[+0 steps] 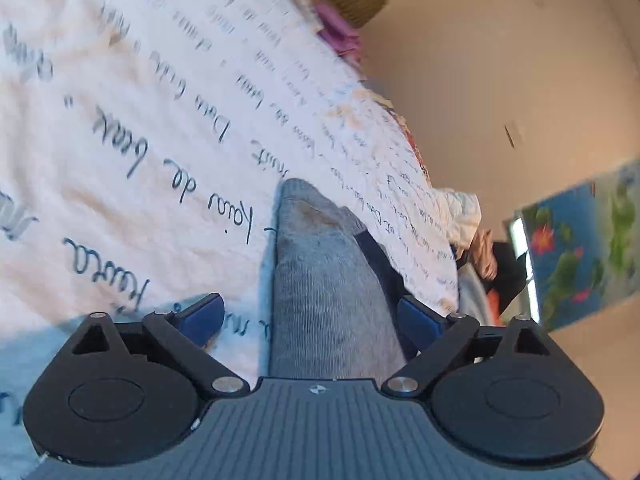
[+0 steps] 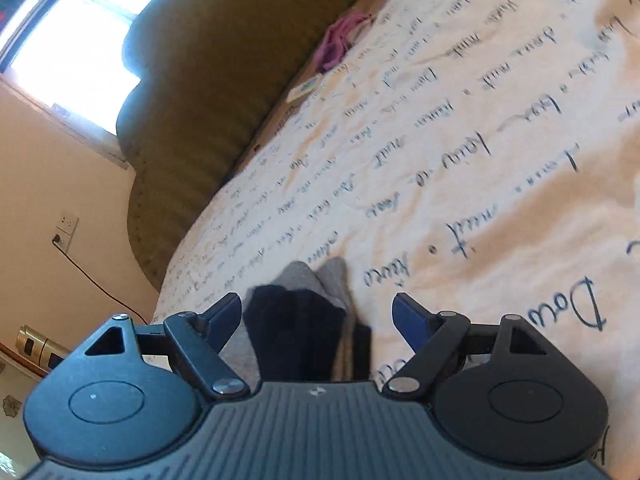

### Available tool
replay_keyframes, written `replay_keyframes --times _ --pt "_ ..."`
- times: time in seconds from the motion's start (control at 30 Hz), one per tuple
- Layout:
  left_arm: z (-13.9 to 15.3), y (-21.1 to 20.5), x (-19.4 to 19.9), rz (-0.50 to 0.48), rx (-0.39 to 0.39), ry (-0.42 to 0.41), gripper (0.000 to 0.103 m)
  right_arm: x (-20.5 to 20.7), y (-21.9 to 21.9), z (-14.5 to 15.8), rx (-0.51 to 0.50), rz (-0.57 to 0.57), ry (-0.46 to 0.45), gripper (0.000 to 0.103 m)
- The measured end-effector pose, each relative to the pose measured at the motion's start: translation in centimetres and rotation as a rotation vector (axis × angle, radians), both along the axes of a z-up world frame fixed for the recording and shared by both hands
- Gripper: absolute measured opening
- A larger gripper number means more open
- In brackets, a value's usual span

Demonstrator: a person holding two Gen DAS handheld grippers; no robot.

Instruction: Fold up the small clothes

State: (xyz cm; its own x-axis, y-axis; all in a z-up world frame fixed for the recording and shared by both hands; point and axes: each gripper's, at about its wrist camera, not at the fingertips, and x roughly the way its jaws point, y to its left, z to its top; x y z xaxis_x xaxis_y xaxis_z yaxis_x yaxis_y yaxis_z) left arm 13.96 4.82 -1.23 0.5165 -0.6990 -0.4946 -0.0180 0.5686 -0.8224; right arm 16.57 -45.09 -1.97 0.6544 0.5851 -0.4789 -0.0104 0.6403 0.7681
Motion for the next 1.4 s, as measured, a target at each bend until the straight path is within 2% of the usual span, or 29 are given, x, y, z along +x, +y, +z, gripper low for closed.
replay_keyframes --times 0.07,0.17,0.27,0.3,0.33,0.37,0.4,0.57,0.7,0.87,0.93,1.0,1.03,1.1,1.17,1.2,1.23,1.27,1.3,1.33,1.4 --pt "-0.6 -0.6 1.5 -0.021 -0.046 0.014 0.094 0.3 0.5 -1.3 -0.014 0.036 0.039 0.083" --pt "-0.6 -2.6 2.8 -0.064 -0.07 0.026 0.094 0.9 2.1 -2.1 0.032 0.111 0.024 0.083" --pt "-0.7 -4.6 4.2 -0.101 -0.028 0.038 0.092 1.8 3.4 -2.4 0.043 0.169 0.019 0.083" --pt "-0.8 -5.2 4.6 -0.115 -0.001 0.041 0.083 2.0 3.7 -2.5 0.038 0.179 0.011 0.081" --pt "-0.8 -5.8 4.8 -0.129 0.032 0.043 0.07 2.2 4.1 -2.4 0.027 0.189 0.002 0.073" --pt "-0.8 -6.5 4.9 -0.14 0.07 0.043 0.062 2.3 4.5 -2.5 0.009 0.204 0.01 0.034" --pt "-0.8 -6.8 5.0 -0.152 0.107 0.041 0.047 2.4 4.9 -2.7 -0.011 0.222 0.036 0.022" --pt "0.6 -6.6 4.1 -0.149 0.172 -0.01 0.041 1.6 6.1 -1.9 -0.017 0.197 -0.018 0.02" --pt "3.1 -4.5 4.0 -0.151 0.209 -0.054 0.039 2.2 8.4 0.4 0.011 0.23 -0.067 0.02" --pt "6.1 1.6 5.1 -0.071 0.279 -0.098 0.039 5.6 13.9 1.9 0.081 0.306 -0.107 0.019" --pt "6.0 4.0 6.4 -0.047 0.309 -0.075 0.039 7.5 16.2 1.7 0.092 0.322 -0.098 0.019" --pt "4.4 5.5 7.8 -0.041 0.336 -0.02 0.04 9.3 18.0 0.7 0.086 0.327 -0.069 0.019" --pt "3.3 6.0 8.5 -0.048 0.331 0.023 0.052 10.3 18.8 -0.4 0.073 0.329 -0.04 0.02" --pt "1.8 7.3 8.5 -0.022 0.251 0.055 0.058 11.4 19.3 -2.4 0.045 0.275 0.017 0.028" --pt "1.8 8.8 6.8 0.021 0.136 0.029 0.071 11.1 18.4 -3.3 0.084 0.229 0.042 0.031" --pt "2.1 9.3 5.6 0.032 0.1 -0.006 0.086 10.3 17.7 -3.0 0.097 0.214 0.031 0.04" --pt "2.2 9.6 4.3 0.039 0.081 -0.032 0.093 9.4 17.1 -2.5 0.086 0.212 0.007 0.048" --pt "2.4 9.7 2.9 0.035 0.065 -0.044 0.093 8.0 16.3 -1.7 0.054 0.224 -0.031 0.065" --pt "2.2 9.7 1.6 0.024 0.049 -0.035 0.093 6.6 15.6 -1.0 0.028 0.235 -0.062 0.069" --pt "2.0 9.3 0.1 0.013 0.035 -0.018 0.093 5.3 14.8 -0.7 0.021 0.257 -0.076 0.069" --pt "1.1 8.6 -2.5 -0.028 0.003 0.008 0.091 2.8 13.4 -0.7 0.023 0.306 -0.057 0.069"
